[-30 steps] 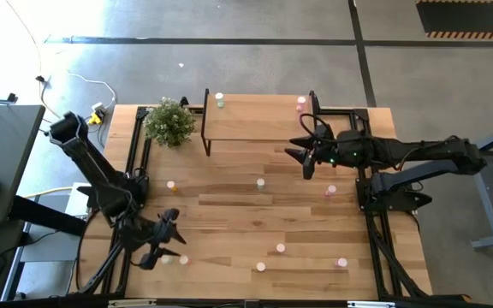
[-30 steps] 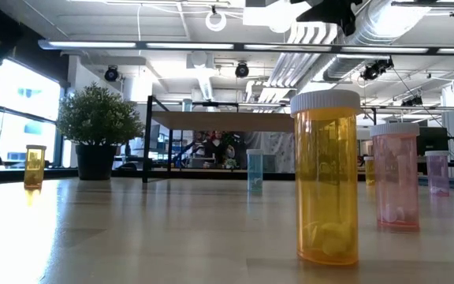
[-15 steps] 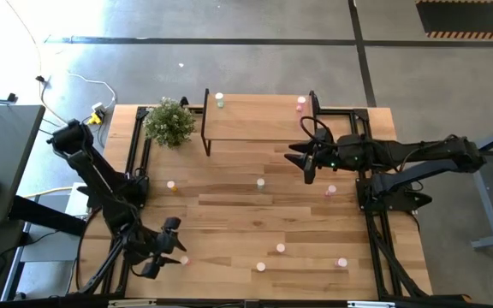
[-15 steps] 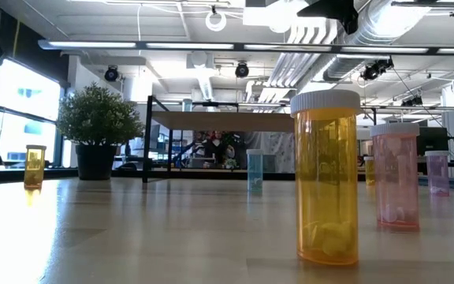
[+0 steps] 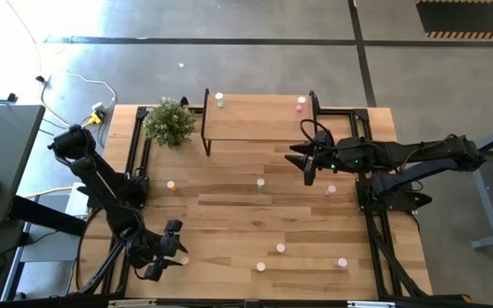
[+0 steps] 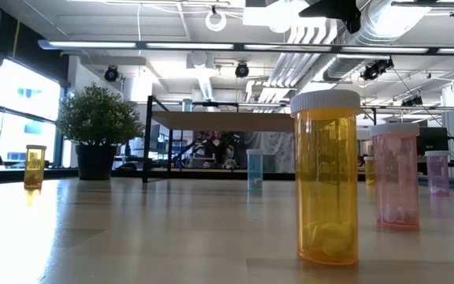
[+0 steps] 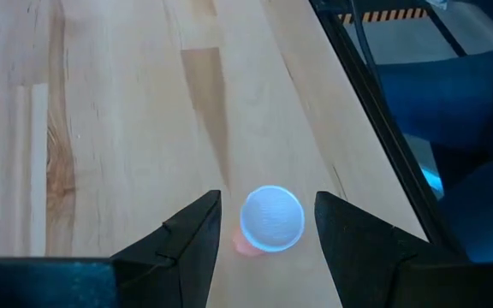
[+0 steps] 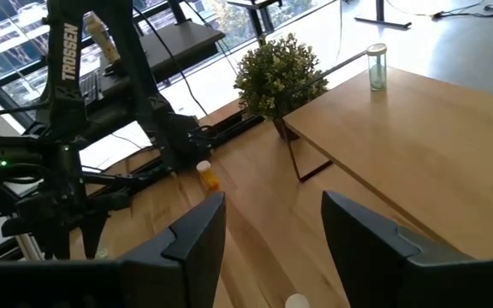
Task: Pick and place medicine bottles onto shelf by color
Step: Put the bottom left pink pill bottle on the shelf
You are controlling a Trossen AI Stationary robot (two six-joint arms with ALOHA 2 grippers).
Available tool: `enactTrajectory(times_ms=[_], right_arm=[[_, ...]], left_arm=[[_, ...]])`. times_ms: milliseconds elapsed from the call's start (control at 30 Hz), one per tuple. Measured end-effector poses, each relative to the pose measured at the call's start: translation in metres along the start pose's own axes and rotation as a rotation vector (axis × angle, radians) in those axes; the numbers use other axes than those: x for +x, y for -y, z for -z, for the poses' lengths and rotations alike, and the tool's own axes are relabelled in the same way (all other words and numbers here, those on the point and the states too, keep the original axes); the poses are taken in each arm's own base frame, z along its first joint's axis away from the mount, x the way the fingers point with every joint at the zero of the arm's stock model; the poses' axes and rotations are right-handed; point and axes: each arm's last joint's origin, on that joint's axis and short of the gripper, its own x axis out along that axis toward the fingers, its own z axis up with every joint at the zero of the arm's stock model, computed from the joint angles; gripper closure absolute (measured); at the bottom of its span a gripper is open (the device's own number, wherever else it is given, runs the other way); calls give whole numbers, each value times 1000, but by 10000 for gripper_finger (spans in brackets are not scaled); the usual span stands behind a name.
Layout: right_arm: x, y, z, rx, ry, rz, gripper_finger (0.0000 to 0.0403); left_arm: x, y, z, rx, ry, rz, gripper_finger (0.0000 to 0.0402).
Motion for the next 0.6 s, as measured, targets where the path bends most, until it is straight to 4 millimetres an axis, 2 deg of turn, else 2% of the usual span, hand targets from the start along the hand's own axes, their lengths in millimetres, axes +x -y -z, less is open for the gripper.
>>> enactTrajectory(times_ms=[600], right_arm=[[0,0,0,-1,0,0,217]], left_arm=[[15,3,8,-24,-22,-16,220]])
